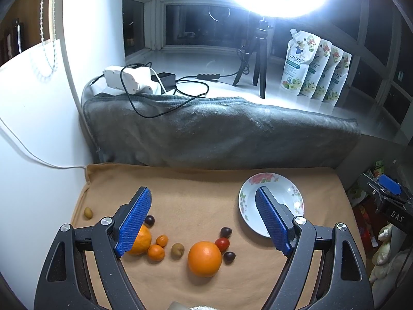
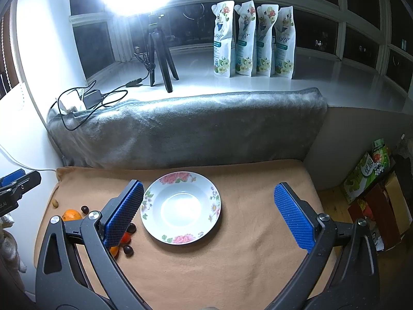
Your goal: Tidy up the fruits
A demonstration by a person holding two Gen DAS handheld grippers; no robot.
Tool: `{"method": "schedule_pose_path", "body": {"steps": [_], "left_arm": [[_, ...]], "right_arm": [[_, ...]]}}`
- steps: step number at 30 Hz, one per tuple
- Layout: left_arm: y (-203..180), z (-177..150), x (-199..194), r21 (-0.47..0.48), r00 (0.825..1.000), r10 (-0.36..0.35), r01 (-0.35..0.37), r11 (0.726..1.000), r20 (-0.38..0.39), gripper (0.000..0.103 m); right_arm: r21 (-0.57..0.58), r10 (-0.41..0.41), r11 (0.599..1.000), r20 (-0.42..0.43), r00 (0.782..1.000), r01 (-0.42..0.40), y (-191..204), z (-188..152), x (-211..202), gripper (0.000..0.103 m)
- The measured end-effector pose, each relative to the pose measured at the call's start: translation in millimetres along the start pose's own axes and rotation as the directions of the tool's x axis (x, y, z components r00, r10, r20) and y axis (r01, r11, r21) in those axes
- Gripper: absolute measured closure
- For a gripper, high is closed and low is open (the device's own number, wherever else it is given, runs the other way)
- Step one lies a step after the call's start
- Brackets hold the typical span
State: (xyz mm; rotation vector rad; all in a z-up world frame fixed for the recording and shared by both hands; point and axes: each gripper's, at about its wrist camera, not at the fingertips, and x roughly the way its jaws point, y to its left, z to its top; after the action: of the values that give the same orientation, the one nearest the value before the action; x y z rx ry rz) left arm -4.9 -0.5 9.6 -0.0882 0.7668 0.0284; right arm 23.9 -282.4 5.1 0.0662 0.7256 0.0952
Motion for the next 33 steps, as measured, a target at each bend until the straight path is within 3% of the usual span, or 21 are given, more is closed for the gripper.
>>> {"method": "schedule_pose_path", "body": {"steps": [33], "left_arm": [[1.2, -1.1, -1.2, 0.000, 1.000, -0.002, 0.002, 1.000, 0.002, 0.020]], "right_arm": [[0.009, 0.013, 1.000, -0.019, 1.000, -0.013, 7.1, -10.0, -0.2, 0.000]]}}
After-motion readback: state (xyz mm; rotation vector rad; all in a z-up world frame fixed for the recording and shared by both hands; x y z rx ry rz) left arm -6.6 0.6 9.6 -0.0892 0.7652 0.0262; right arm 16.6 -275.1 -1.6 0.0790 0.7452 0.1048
